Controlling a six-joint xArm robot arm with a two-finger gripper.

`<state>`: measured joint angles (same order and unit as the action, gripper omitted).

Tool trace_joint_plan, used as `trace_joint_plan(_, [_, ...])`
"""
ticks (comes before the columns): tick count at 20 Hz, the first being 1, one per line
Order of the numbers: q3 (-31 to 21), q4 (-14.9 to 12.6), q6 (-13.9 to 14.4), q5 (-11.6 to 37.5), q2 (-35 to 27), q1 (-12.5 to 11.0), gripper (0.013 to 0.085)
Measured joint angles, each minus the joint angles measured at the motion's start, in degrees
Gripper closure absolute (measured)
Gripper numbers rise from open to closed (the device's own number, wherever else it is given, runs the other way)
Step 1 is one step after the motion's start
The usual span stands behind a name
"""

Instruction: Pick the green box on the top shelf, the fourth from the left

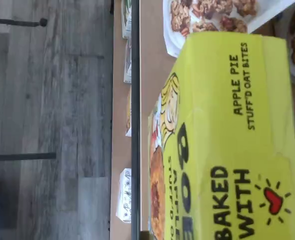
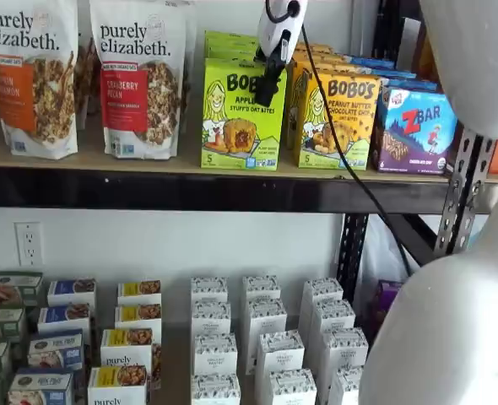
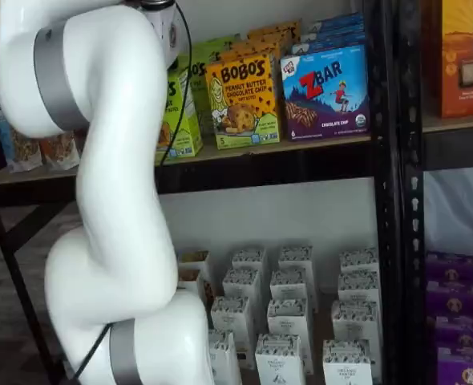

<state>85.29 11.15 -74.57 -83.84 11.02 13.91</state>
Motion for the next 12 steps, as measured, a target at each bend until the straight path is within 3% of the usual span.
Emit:
trace_joint_plan(4, [-0.19, -0.04, 0.09, 0.26, 0.07, 0.10, 0.0370])
trace_joint_plan(8, [-0.26, 0.21, 0.09, 0.33, 0.14, 0.09, 0.0490])
trace_joint_plan(12, [-0.11, 0.09, 0.10, 0.00, 0.08, 0.10, 0.0490])
